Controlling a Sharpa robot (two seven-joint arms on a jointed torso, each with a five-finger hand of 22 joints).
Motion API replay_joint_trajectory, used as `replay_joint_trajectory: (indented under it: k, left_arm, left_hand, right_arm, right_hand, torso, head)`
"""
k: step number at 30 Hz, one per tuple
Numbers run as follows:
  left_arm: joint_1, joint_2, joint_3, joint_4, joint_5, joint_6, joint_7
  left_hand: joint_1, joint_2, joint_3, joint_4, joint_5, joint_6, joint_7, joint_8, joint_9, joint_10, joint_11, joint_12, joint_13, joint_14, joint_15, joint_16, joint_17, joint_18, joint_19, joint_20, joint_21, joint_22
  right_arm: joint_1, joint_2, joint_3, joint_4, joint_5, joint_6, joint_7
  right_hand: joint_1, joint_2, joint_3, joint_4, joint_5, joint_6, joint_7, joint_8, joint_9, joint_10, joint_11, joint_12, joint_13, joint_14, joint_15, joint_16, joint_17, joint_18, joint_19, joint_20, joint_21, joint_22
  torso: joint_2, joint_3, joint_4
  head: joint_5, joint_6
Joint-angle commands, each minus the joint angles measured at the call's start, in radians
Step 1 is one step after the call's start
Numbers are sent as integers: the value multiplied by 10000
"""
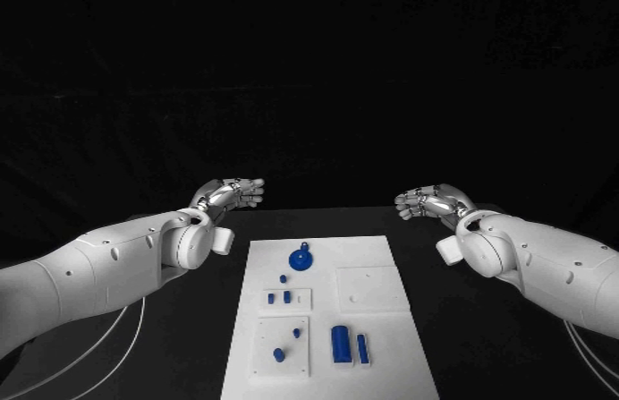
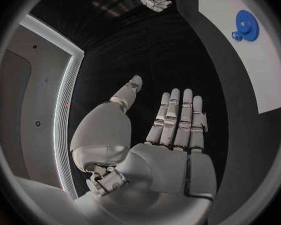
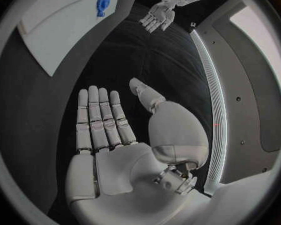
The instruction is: Assemble the parts on the task board
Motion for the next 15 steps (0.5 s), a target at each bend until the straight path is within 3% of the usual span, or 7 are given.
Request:
replay_joint_trajectory:
  k: [1,2,4,5,8,11,15]
  left_arm:
    - [-1,21,0,-27,19,15,13]
    - [-4,19,3,-18,18,5,16]
    - [-49,1,28,93,16,-108,46]
    - [-80,-11,46,169,14,-186,67]
    - [-220,-68,127,517,5,-540,163]
    - [-473,-169,272,1141,-11,-1175,334]
    - [-883,-334,509,2156,-37,-2209,614]
  left_hand:
    - [-9486,906,-3973,2808,-843,-7803,-1317,-2556,-4691,-3033,-1124,-649,-1147,-7234,-1416,-4723,-3042,-150,-4306,-587,-5799,-3381]
    - [-9486,906,-3973,2808,-843,-7803,-1317,-2556,-4691,-10109,-1124,-649,-1147,-7234,-1416,-4723,-3042,-150,-4306,-587,-5799,-3453]
    - [-9486,906,-3973,2808,-843,-7803,-1317,-2556,-4691,-10109,-1124,-649,-1147,-7234,-1416,-4723,-3042,-150,-4306,-587,-5799,-4094]
    - [-9486,906,-3973,2808,-843,-7803,-1317,-2556,-4691,-10109,-1124,-649,-1147,-7234,-1416,-4723,-3042,-150,-4306,-587,-5799,-11271]
    - [-9486,906,-3973,2808,-843,-7803,-1317,-2556,-4691,-10109,-1124,-649,-1147,-7234,-1416,-4723,-3042,-150,-4306,-587,-5799,-11271]
    - [-9486,906,-3973,2808,-843,-7803,-1317,-2556,-4691,-10109,-1124,-649,-1147,-7234,-1416,-4723,-3042,-150,-4306,-587,-5799,-11271]
    - [-9486,906,-3973,2808,-843,-7803,-1317,-2556,-4691,-10109,-1124,-649,-1147,-7234,-1416,-4723,-3042,-150,-4306,-587,-5799,-11271]
  right_arm:
    - [-21,14,21,-23,28,15,29]
    - [-23,11,21,-13,33,7,33]
    - [-50,-22,24,99,95,-93,80]
    - [-69,-44,25,178,138,-162,112]
    - [-154,-147,32,531,333,-475,258]
    - [-307,-332,45,1167,683,-1037,521]
    - [-555,-634,65,2202,1251,-1953,949]
  right_hand:
    - [-9926,629,-4974,2897,-1767,-8594,-1560,-2144,-5458,-9409,-1502,-2487,-3037,-8448,-1399,-4120,-4984,-1776,-6422,-1655,-4110,-9510]
    - [-9926,629,-4974,2897,-1767,-8594,-1560,-2144,-5458,-9409,-1502,-2487,-3037,-8448,-1399,-4120,-4984,-1776,-6422,-1655,-4110,-9510]
    - [-9926,629,-4974,2897,-1767,-8594,-1560,-2144,-5458,-9409,-1502,-2487,-3037,-8448,-1399,-4120,-4984,-1776,-6422,-1655,-4110,-9510]
    - [-9926,629,-4974,2897,-1767,-8594,-1560,-2144,-5458,-9409,-1502,-2487,-3037,-8448,-1399,-4120,-4984,-1776,-6422,-1655,-4110,-9510]
    - [-9926,629,-4974,2897,-1767,-8594,-1560,-2144,-5458,-9409,-1502,-2487,-3037,-8448,-1399,-4120,-4984,-1776,-6422,-1655,-4110,-9510]
    - [-9926,629,-4974,2897,-1767,-8594,-1560,-2144,-5458,-9409,-1502,-2487,-3037,-8448,-1399,-4120,-4984,-1776,-6422,-1655,-4110,-9510]
    - [-9926,629,-4974,2897,-1767,-8594,-1560,-2144,-5458,-9409,-1502,-2487,-3037,-8448,-1399,-4120,-4984,-1776,-6422,-1655,-4110,-9510]
  torso:
    - [-3,5,2]
    - [-8,3,6]
    - [-64,-21,49]
    - [-103,-38,79]
    - [-280,-113,214]
    - [-556,-229,425]
    - [-749,-311,573]
  head:
    - [6,4]
    - [1,1]
    - [-49,-33]
    - [-85,-56]
    - [-244,-161]
    - [-493,-325]
    - [-667,-440]
